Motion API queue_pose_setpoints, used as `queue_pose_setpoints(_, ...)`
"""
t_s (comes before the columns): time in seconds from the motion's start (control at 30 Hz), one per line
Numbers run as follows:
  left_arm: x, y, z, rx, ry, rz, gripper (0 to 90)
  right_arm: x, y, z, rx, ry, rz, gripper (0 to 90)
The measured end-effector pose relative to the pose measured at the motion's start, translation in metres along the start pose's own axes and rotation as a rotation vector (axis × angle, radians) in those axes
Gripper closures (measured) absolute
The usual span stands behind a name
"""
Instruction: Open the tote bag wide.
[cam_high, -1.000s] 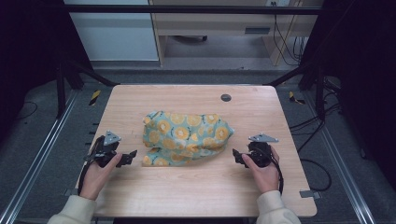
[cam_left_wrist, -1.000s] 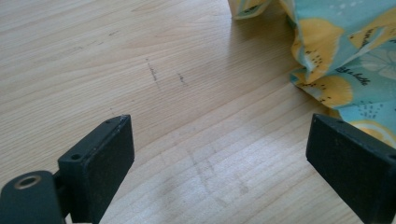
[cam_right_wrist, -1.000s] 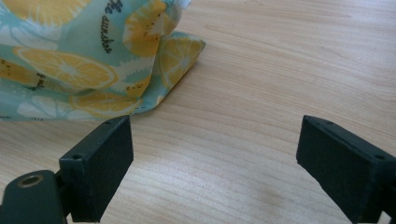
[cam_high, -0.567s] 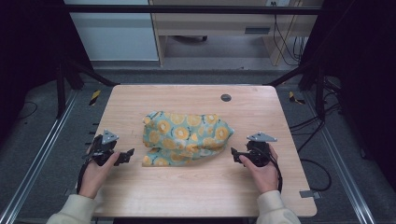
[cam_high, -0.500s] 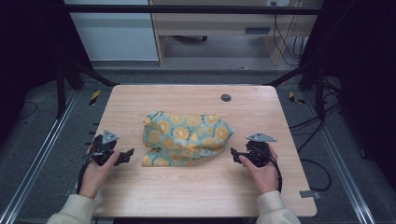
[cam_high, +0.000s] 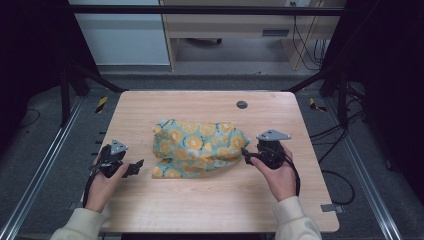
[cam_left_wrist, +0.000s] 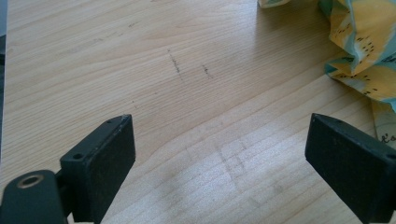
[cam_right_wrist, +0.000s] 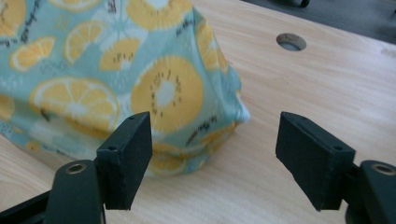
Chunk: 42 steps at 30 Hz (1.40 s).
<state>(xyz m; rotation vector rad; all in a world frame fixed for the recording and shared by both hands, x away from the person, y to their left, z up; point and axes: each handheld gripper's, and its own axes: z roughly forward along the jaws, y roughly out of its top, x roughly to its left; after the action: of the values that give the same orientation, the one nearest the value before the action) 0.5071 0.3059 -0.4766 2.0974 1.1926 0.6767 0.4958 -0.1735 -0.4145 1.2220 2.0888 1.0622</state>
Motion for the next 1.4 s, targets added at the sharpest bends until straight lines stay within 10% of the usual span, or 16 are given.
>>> queue_pose_setpoints(0.37, -0.002, 0.001, 0.002, 0.008, -0.004, 0.015, 8.4, 0.002, 0.064, 0.021, 0.035, 0.061, -0.048, 31.2)
queue_pose_setpoints(0.67, -0.003, 0.0, 0.002, 0.012, -0.011, 0.02, 8.7, 0.004, 0.074, 0.057, 0.114, 0.144, 0.001, 20.3)
queue_pose_setpoints(0.8, -0.003, 0.001, 0.002, 0.008, -0.01, 0.017, 8.7, 0.004, 0.07, 0.062, 0.13, 0.182, 0.007, 45.2)
queue_pose_setpoints(0.93, -0.003, 0.001, 0.003, 0.016, -0.011, 0.021, 8.7, 0.009, 0.067, 0.054, 0.106, 0.203, -0.033, 79.8)
queue_pose_setpoints(1.13, -0.003, 0.001, 0.003, 0.018, -0.011, 0.021, 8.8, 0.016, 0.069, 0.037, 0.052, 0.22, -0.066, 89.7)
queue_pose_setpoints(1.4, -0.004, 0.001, 0.002, 0.016, -0.009, 0.017, 9.0, 0.048, 0.052, -0.028, -0.123, 0.273, -0.168, 90.0)
